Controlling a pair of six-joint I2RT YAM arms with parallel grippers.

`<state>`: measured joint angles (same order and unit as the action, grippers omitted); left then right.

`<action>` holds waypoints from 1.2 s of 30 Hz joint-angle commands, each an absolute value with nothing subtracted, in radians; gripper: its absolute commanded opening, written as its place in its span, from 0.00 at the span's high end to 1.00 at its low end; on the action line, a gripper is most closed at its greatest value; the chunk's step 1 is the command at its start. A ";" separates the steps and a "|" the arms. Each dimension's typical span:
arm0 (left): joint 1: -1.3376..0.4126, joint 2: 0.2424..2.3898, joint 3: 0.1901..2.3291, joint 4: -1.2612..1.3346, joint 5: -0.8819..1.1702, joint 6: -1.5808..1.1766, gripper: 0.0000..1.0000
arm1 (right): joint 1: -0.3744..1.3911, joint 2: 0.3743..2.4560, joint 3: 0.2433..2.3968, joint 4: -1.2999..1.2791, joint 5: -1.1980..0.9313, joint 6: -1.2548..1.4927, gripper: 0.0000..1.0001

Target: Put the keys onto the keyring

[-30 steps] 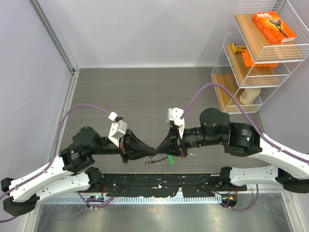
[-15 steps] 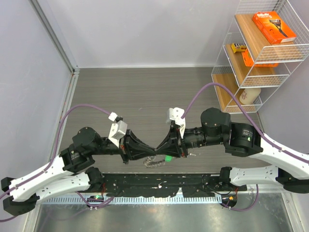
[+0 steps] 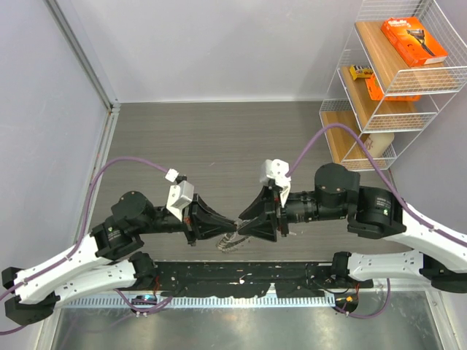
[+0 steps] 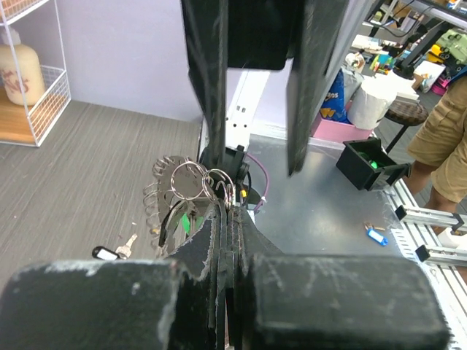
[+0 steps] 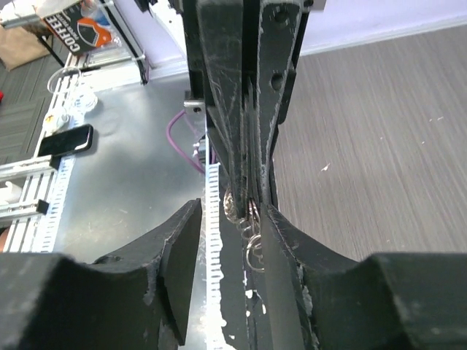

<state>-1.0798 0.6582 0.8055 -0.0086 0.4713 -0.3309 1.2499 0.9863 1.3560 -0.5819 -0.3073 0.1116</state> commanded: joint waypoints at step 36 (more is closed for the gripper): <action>-1.080 0.491 0.770 -0.094 0.448 -0.288 1.00 | 1.221 0.794 0.681 -0.672 0.532 0.653 0.49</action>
<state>-1.0798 0.5064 0.7692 -0.1314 0.4599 -0.3016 1.2335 0.7238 0.7254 -0.7609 0.4828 0.5716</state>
